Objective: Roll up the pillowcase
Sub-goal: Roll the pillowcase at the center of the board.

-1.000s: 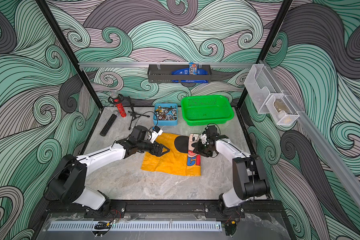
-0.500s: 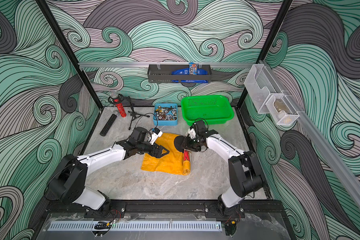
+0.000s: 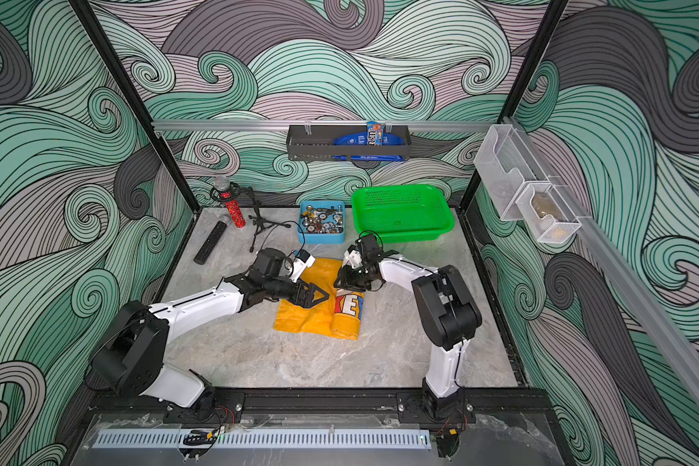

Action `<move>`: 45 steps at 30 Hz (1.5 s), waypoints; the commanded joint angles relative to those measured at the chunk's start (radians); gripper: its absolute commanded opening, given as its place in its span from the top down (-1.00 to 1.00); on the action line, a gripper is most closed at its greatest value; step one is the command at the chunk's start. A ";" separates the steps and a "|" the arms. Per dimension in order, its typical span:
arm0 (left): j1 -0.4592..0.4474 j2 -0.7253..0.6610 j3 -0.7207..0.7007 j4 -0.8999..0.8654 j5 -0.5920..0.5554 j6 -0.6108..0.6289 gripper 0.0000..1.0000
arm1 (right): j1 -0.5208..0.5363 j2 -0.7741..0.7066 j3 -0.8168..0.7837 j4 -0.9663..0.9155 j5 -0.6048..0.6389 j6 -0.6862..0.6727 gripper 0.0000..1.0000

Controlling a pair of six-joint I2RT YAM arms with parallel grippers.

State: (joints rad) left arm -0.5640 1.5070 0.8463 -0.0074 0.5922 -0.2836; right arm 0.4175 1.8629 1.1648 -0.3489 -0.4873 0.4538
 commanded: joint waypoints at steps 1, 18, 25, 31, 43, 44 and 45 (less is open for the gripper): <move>-0.040 -0.027 0.002 0.070 0.038 -0.058 -0.91 | -0.020 -0.027 0.031 0.072 -0.094 -0.023 0.11; -0.306 0.257 0.167 0.228 0.052 -0.103 -0.88 | -0.179 0.046 -0.002 0.309 -0.234 0.025 0.21; -0.312 0.289 0.120 0.187 0.031 -0.064 -0.87 | -0.166 0.135 -0.020 0.401 -0.124 -0.006 0.27; -0.315 0.303 0.029 0.224 0.031 -0.078 -0.86 | -0.148 0.183 -0.074 0.528 -0.043 0.001 0.32; -0.311 0.217 0.097 0.157 0.043 -0.080 -0.87 | -0.200 -0.106 -0.153 0.373 -0.062 0.003 -0.02; -0.310 0.204 0.113 0.139 0.038 -0.071 -0.88 | -0.209 -0.142 -0.182 0.349 -0.065 0.001 -0.05; -0.306 0.191 0.126 0.122 0.034 -0.060 -0.88 | -0.217 -0.179 -0.218 0.333 -0.066 0.005 -0.08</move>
State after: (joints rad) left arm -0.8722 1.7615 0.9062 0.1688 0.6216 -0.3698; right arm 0.2222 1.7618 1.0035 0.0738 -0.5636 0.4698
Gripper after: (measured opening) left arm 0.937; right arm 0.531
